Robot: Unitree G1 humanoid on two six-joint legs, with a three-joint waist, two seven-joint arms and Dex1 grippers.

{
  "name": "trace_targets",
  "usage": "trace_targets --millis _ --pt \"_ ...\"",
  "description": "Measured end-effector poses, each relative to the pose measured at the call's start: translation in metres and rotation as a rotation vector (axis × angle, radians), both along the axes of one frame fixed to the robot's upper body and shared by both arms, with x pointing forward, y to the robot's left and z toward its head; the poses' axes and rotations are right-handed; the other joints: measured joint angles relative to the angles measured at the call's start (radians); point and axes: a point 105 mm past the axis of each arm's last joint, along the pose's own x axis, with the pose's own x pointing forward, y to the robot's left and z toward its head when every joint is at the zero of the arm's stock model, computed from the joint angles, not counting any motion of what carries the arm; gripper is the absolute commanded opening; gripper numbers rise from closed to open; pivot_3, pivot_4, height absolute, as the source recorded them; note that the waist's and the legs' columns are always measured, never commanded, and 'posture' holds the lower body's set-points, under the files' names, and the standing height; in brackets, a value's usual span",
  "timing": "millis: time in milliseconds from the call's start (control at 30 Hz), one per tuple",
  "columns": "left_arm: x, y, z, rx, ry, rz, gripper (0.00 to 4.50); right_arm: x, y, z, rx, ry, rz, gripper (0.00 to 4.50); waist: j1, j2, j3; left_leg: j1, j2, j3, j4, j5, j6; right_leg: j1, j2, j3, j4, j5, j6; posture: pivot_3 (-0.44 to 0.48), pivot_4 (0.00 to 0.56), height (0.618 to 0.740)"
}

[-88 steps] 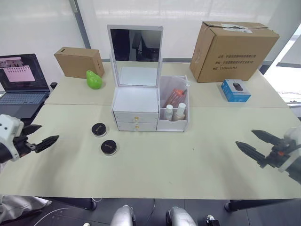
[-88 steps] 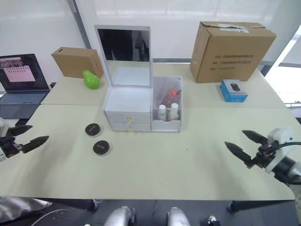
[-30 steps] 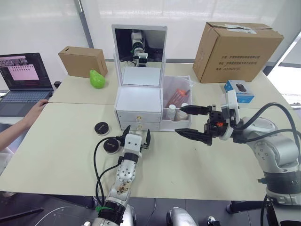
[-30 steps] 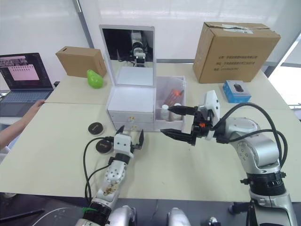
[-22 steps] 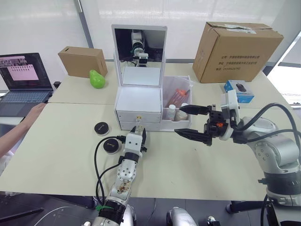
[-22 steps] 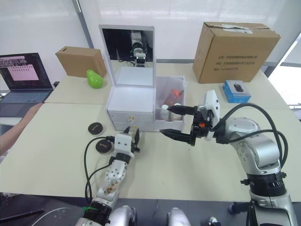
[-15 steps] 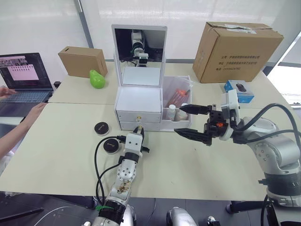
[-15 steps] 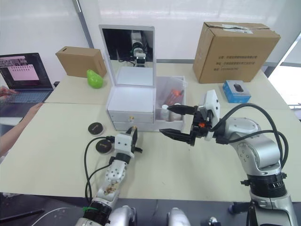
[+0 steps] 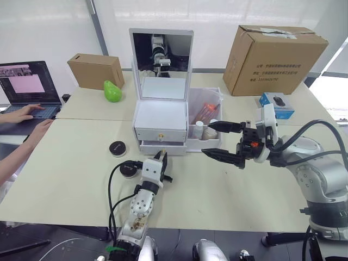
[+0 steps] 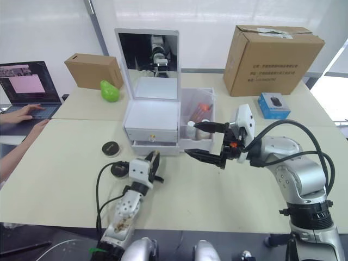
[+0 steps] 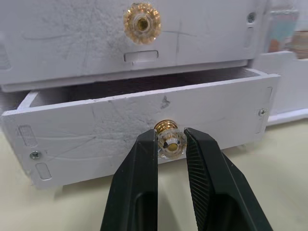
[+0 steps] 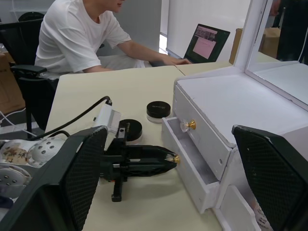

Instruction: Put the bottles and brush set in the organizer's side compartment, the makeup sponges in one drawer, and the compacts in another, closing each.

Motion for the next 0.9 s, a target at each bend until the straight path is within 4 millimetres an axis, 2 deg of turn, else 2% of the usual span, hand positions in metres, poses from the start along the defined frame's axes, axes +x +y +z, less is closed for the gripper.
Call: trace_targets --millis 167,333,867,900 --pt "-0.03 0.007 -0.002 0.005 0.031 -0.061 0.54 -0.001 -0.001 -0.001 -0.006 0.001 -0.002 4.5 0.001 0.0 0.0 0.0 0.0 0.0 0.0 0.0 0.0 0.0 -0.001 0.0 0.0 0.0 0.0 0.0 0.15 0.74" --pt "-0.046 0.015 0.001 0.034 0.06 -0.066 0.54 -0.001 -0.002 0.0 -0.011 -0.003 -0.004 4.5 -0.001 0.0 0.0 0.0 0.0 0.0 0.0 0.0 0.0 -0.001 -0.001 0.0 -0.001 0.0 0.0 0.0 0.15 0.74" --pt "-0.051 0.021 0.0 0.037 0.099 -0.072 0.54 -0.001 -0.005 0.002 -0.011 -0.009 -0.012 4.5 -0.001 0.0 0.0 0.0 0.0 0.0 0.0 0.0 0.0 -0.001 -0.001 0.0 -0.001 0.0 -0.001 0.0 0.15 0.74" --pt "-0.051 0.021 0.0 0.037 0.099 -0.073 0.89 -0.001 -0.005 0.003 -0.01 -0.009 -0.013 4.5 -0.001 0.0 0.0 0.0 0.0 0.0 0.0 0.0 0.0 -0.001 -0.001 0.0 -0.001 0.0 -0.001 0.0 0.15 0.74"
